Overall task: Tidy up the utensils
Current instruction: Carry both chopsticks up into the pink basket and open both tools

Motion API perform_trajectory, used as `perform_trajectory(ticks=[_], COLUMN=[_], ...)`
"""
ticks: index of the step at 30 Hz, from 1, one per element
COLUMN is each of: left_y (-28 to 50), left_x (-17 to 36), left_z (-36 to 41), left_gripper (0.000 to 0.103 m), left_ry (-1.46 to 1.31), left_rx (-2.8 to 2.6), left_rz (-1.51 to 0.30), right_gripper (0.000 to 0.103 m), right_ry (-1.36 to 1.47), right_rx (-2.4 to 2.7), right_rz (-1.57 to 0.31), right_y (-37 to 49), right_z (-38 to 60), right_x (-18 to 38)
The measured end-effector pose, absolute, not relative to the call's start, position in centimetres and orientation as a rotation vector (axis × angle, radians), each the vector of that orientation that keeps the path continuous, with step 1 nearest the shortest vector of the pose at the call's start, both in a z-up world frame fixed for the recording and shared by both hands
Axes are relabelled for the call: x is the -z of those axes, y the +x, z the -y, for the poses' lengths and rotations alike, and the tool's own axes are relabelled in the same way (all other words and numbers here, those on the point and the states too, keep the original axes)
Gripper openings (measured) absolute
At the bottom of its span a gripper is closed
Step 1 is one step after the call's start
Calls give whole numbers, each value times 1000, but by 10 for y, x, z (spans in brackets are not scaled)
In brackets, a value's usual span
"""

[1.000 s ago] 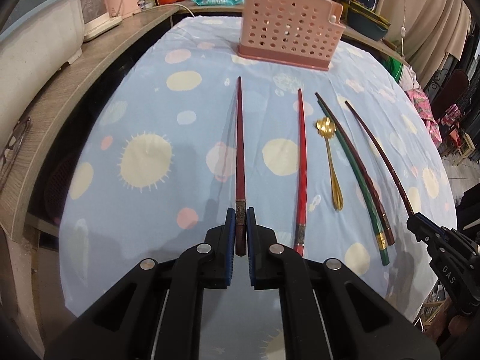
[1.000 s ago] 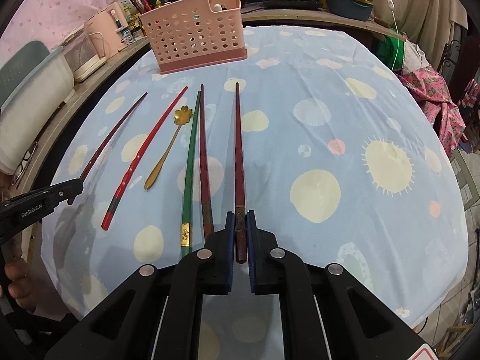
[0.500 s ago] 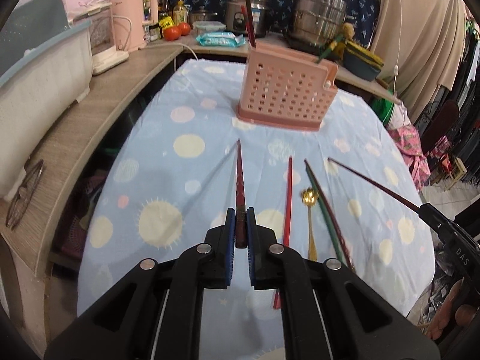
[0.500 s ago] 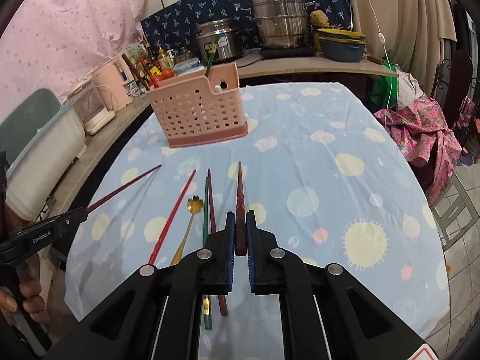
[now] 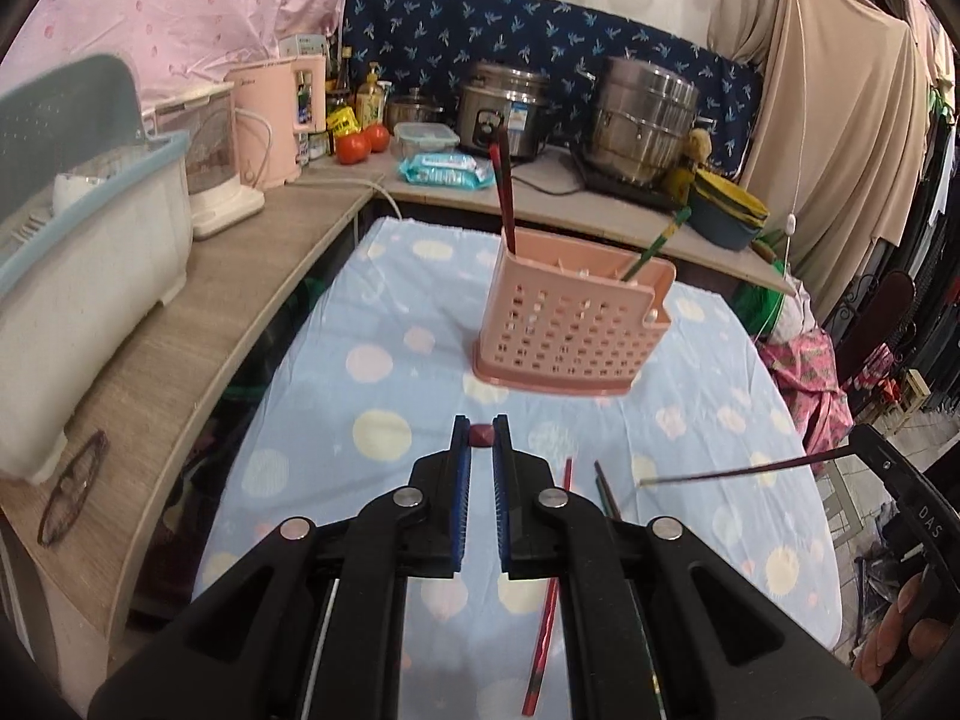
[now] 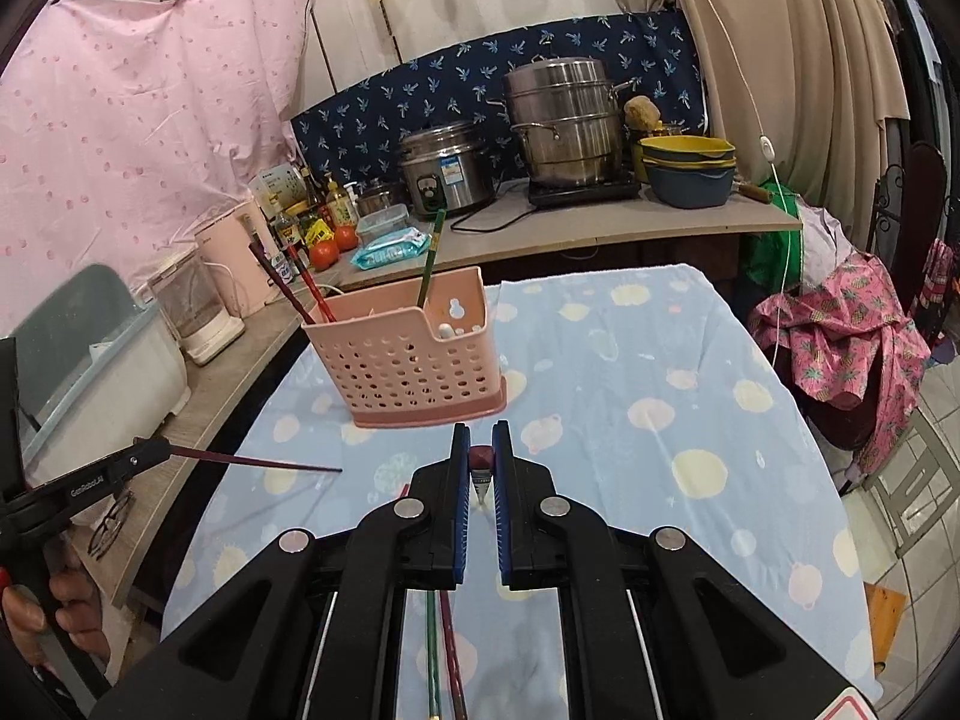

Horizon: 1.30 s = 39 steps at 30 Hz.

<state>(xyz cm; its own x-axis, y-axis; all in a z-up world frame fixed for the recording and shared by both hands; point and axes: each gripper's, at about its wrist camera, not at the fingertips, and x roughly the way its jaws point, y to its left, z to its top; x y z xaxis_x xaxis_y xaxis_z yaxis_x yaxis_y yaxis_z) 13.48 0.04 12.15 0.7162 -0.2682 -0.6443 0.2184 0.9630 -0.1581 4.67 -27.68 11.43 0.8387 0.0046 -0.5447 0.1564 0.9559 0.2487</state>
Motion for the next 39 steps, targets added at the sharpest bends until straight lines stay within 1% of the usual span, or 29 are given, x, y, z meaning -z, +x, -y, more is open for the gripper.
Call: perform_trajectory(ticks=[15,30,34,39], left_y=[173,224,245,268], left_x=[-173,-254,-264,-259], left_z=[23,55,61,63], left_gripper=[7,7,7,7], left_ry=[-59,-66,-72,-83], left_rx=[300,318,320,313], left_rz=[-601,-382,-344,-342], right_gripper=[7,7,7,7], right_ry=[277,326,338,350], right_rx=[51,-4,-13,-12], right_rz=[-459,-256,-237,-222], right_y=[87,157,184,212], right_z=[278,290,288,286], right_x=[-160,-235,-247,-249])
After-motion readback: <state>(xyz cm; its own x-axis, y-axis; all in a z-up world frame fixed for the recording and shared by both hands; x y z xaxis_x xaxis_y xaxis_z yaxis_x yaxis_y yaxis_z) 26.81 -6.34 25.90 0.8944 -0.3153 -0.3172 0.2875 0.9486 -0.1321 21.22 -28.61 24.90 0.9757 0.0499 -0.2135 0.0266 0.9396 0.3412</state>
